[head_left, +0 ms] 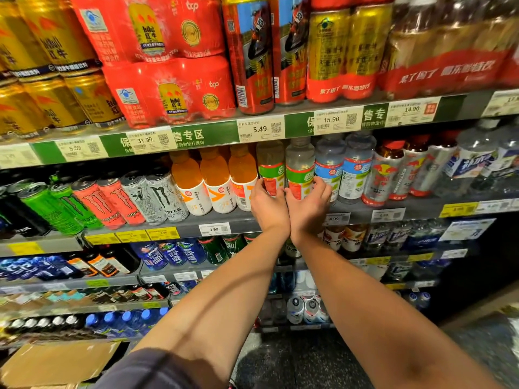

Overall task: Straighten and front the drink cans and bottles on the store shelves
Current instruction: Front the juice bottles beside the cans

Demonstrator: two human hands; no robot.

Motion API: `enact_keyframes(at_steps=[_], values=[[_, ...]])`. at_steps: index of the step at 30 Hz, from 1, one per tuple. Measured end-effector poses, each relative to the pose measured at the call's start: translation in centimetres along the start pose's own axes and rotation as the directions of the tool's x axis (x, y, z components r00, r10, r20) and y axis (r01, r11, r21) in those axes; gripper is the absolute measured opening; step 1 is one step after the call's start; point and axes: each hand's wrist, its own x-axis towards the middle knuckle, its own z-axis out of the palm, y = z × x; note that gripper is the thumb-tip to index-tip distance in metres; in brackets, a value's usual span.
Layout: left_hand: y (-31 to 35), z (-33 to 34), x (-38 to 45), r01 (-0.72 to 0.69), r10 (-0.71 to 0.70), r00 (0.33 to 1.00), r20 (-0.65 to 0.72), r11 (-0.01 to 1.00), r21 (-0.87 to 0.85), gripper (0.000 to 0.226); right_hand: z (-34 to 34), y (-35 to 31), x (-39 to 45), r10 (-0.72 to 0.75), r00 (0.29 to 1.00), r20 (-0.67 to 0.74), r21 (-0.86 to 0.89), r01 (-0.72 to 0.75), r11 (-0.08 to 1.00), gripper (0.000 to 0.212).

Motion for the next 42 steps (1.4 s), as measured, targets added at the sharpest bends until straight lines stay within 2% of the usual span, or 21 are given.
enact_keyframes(at_steps=[9,15,22,26,33,37,42], values=[[-0.2,-0.2,-0.5,-0.059,0.058,0.998,0.014,0.995,0.075,0.06,-1.3,0.5,-0.3,-0.053,0.996,-0.072,0.087,0.059,0.994,0.063],[0.5,-0.1,-0.5,0.009,-0.011,0.999,-0.048,0.999,-0.038,0.056,-2.6,1.0,-0.5,-0.035,0.999,-0.04,0.121,0.04,0.992,0.064],[2.7,0.7,-0.8,0.141,-0.167,0.976,-0.14,0.974,-0.178,0.053,-3.3,1.1,-0.5,0.02,0.999,0.035,0.135,-0.025,0.991,0.065],[2.8,0.9,-0.9,0.167,-0.181,0.977,-0.115,0.979,-0.12,0.06,-3.5,1.2,-0.5,0.057,0.997,0.053,0.184,-0.066,0.981,0.067],[1.6,1.4,-0.3,0.131,-0.132,0.988,-0.079,0.991,-0.024,0.072,-4.6,1.2,-0.4,0.165,0.975,0.151,0.253,-0.199,0.947,0.074],[2.4,2.0,0.1,0.181,-0.183,0.973,-0.143,0.983,-0.025,0.078,-5.4,1.1,-0.5,0.2,0.969,0.149,0.325,-0.239,0.915,0.072],[2.7,2.2,0.1,0.175,-0.174,0.967,-0.185,0.984,-0.014,0.071,-5.9,1.4,-0.6,0.195,0.966,0.171,0.353,-0.245,0.903,0.071]])
